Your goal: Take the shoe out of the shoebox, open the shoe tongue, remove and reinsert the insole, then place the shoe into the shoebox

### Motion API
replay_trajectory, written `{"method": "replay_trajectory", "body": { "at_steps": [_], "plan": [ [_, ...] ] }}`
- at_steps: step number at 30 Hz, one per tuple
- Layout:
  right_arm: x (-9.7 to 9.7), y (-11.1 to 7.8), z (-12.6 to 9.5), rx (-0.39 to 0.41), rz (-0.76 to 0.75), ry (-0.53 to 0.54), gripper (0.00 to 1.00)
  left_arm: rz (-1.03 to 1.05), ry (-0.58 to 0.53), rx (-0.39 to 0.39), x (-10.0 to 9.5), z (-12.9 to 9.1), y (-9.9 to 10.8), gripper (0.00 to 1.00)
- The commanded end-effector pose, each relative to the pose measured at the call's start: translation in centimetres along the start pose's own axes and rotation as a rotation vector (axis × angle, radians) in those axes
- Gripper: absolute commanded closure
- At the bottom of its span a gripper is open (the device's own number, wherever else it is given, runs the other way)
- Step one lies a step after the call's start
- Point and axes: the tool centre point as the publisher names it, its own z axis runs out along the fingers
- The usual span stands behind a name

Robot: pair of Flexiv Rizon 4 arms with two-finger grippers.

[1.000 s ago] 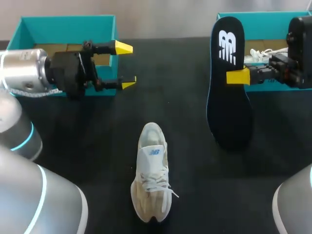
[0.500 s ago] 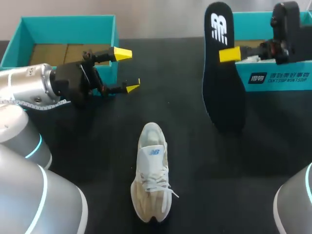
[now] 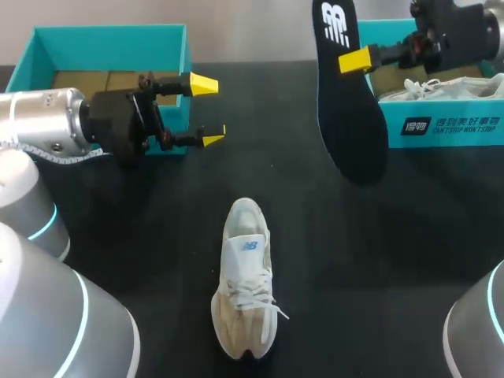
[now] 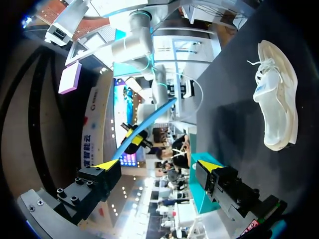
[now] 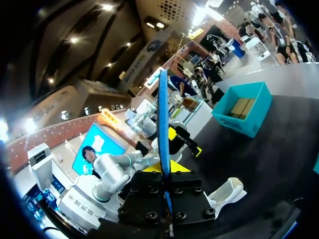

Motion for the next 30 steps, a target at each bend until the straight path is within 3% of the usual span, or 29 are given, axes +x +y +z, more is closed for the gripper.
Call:
{"method": "replay_trajectory", "body": {
  "at_steps": [1,2,7,8,13,28,30],
  "plan": [
    [-0.2,0.6,0.1,0.049,0.002,0.001,1.00,0.002,0.000,0.000,0.0,0.1,0.0,0.00],
    [-0.2,0.6,0.1,0.049,0.002,0.001,1.00,0.002,0.000,0.000,0.0,0.1,0.0,0.00],
    [-3.7,4.3,0.2,-0.018,0.053,0.011,1.00,0.002,0.000,0.000,0.0,0.1,0.0,0.00],
    [-4.6,5.0,0.4,-0.001,0.092,0.008,1.00,0.002,0.000,0.000,0.0,0.1,0.0,0.00],
    [-7.0,6.5,1.7,-0.047,0.209,0.040,1.00,0.002,0.000,0.000,0.0,0.1,0.0,0.00],
    [-7.0,6.5,1.7,-0.047,0.209,0.040,1.00,0.002,0.000,0.000,0.0,0.1,0.0,0.00],
    [-7.5,7.6,2.7,-0.055,0.261,0.015,1.00,0.002,0.000,0.000,0.0,0.1,0.0,0.00]
  ]
}}
